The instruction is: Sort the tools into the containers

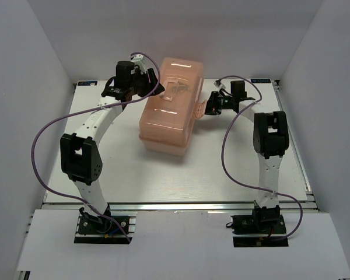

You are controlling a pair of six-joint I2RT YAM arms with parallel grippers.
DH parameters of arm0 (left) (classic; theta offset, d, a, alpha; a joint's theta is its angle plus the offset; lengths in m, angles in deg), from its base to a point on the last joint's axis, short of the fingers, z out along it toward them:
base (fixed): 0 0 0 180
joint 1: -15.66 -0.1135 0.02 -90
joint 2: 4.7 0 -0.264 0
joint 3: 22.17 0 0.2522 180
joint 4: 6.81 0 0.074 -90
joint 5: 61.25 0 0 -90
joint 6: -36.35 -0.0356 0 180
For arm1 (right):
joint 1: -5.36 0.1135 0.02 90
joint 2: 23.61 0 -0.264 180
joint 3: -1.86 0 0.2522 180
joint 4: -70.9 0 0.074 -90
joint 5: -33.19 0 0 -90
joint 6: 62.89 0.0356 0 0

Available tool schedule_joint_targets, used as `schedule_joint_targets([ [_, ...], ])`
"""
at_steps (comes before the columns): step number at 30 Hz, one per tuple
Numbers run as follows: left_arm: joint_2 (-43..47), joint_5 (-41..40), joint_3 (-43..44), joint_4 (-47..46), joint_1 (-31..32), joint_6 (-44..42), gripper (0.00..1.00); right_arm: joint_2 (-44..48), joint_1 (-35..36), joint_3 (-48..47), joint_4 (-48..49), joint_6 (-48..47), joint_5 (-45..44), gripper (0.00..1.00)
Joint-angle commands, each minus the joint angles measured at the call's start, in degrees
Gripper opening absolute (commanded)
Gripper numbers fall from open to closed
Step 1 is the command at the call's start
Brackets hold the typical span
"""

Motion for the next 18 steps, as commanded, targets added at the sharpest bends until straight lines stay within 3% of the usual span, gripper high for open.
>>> schedule_joint_targets([
  [1,-1.97,2.58,-1.61,4.57,0.78,-0.16,0.61,5.36,1.59,-3.26,-6.53,-6.83,-4.45,0.10],
  [8,-2.32,2.84,-1.79,3.96,0.78,-0.16,0.61,7.91,3.88,-7.21,-14.45,-14.75,-13.86,0.07],
  [18,-2.06,3.19,-2.84,2.81,0.87,-0.25,0.61,8.97,4.76,-8.97,-20.08,-18.27,-17.56,0.05],
])
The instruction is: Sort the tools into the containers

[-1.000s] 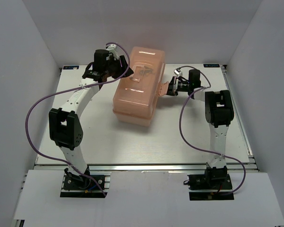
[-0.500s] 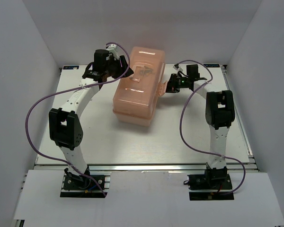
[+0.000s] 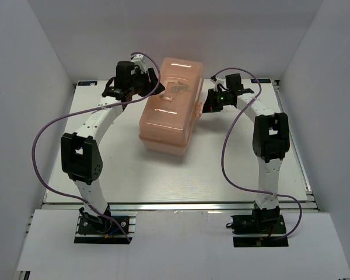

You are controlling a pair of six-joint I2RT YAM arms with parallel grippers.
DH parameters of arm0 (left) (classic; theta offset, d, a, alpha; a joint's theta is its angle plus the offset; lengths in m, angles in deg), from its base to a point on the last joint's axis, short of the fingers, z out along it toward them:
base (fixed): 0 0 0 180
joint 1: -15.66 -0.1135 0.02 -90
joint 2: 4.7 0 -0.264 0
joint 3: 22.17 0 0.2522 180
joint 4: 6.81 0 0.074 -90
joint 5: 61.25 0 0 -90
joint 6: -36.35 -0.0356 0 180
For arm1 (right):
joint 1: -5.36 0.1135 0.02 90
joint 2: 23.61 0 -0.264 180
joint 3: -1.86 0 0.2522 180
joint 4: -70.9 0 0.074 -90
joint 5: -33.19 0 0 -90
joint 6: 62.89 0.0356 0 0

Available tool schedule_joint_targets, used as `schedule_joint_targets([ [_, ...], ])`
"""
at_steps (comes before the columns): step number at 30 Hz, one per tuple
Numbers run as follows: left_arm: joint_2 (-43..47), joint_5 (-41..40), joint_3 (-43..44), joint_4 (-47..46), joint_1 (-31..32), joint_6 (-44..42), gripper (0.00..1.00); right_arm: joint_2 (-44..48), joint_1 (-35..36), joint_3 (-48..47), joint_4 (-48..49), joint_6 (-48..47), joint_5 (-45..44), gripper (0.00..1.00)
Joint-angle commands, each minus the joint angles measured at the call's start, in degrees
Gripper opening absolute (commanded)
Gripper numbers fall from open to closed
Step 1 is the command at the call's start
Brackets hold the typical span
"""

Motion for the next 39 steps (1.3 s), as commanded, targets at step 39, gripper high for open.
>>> schedule_joint_targets([
  [39,0.33,3.21,-7.00,1.57,0.91,-0.03,0.61,8.01,3.06,-3.73,-3.70,-1.20,1.55,0.02],
])
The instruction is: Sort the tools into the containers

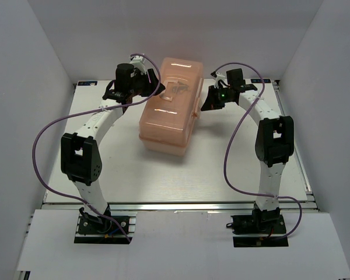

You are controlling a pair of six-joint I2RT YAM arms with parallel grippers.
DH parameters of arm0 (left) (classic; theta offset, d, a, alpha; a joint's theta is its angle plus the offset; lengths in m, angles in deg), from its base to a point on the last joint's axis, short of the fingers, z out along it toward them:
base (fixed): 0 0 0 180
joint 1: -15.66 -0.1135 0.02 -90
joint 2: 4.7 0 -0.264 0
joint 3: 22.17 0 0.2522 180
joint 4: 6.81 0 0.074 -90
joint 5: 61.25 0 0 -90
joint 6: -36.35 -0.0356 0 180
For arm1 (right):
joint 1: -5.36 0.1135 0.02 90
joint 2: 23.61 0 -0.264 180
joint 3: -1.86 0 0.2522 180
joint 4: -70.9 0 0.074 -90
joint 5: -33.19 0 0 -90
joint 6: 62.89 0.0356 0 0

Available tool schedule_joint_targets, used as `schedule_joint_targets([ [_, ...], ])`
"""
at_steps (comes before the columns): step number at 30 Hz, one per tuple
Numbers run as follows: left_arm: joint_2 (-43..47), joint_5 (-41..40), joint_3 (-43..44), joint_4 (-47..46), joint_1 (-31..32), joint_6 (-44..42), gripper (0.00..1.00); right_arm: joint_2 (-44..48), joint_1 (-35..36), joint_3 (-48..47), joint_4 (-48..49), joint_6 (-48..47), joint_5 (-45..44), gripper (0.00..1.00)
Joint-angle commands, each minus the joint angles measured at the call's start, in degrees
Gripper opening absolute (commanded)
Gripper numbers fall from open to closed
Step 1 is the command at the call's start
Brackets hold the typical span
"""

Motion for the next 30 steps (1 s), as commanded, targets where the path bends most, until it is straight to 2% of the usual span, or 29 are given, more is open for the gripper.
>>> schedule_joint_targets([
  [1,-0.30,3.04,-3.26,8.17,0.89,0.43,0.61,2.41,1.97,-2.75,3.29,1.58,4.35,0.02],
  [14,0.31,2.78,-3.97,8.43,0.98,0.17,0.61,0.03,2.06,-3.27,4.44,2.55,5.75,0.03],
  [17,0.31,2.69,-4.05,8.44,0.89,0.08,0.61,1.08,1.97,-2.84,4.52,2.63,6.45,0.06],
  [22,0.23,2.86,-4.06,8.26,0.89,0.08,0.61,2.32,1.88,-1.78,5.75,5.09,9.00,0.20],
  [30,0.93,2.51,-4.58,8.52,0.89,-0.27,0.62,2.59,1.88,-1.25,6.37,6.68,10.15,0.22],
])
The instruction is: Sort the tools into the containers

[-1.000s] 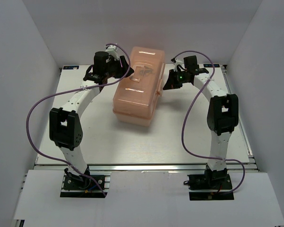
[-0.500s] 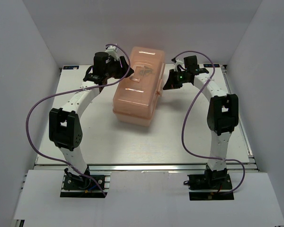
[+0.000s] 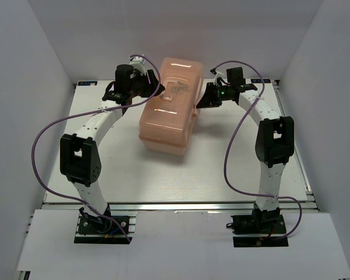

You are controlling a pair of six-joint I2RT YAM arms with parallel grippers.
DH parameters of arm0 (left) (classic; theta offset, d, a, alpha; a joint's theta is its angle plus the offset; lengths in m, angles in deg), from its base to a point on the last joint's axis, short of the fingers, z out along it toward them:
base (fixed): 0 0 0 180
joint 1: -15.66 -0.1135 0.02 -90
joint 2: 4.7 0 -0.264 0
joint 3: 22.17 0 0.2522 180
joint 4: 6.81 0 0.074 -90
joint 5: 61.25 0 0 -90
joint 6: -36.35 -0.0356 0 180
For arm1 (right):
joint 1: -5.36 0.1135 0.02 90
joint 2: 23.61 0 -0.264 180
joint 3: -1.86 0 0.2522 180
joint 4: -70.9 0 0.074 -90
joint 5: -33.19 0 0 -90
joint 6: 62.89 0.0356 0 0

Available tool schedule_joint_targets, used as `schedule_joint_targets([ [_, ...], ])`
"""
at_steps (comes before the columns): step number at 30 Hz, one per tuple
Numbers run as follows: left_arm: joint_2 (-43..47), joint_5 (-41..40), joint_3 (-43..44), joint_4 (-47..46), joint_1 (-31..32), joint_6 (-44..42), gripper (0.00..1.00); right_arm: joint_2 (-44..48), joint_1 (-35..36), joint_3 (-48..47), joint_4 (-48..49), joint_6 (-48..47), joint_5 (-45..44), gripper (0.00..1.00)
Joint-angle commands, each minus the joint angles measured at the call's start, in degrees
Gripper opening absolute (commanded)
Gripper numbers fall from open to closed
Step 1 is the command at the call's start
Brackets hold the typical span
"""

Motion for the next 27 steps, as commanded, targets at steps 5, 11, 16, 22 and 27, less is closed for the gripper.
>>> schedule_joint_targets([
  [5,0.43,2.47,-3.80,9.42,0.98,0.08,0.62,0.90,1.58,-0.90,2.50,1.52,3.02,0.21],
  [11,0.52,2.29,-3.80,9.68,0.89,-0.10,0.62,-0.07,0.70,2.69,5.21,4.40,7.74,0.20],
  [16,0.52,1.94,-3.80,10.03,0.80,-0.27,0.62,-0.07,-1.23,10.25,17.24,12.06,14.53,0.20],
  [22,0.08,2.03,-3.54,10.21,0.89,-0.28,0.62,-1.56,-2.64,11.93,22.80,16.98,17.43,0.17],
  [27,-0.80,2.29,-2.92,10.30,0.89,-0.10,0.62,-3.06,-2.82,11.84,23.33,17.95,17.43,0.16],
])
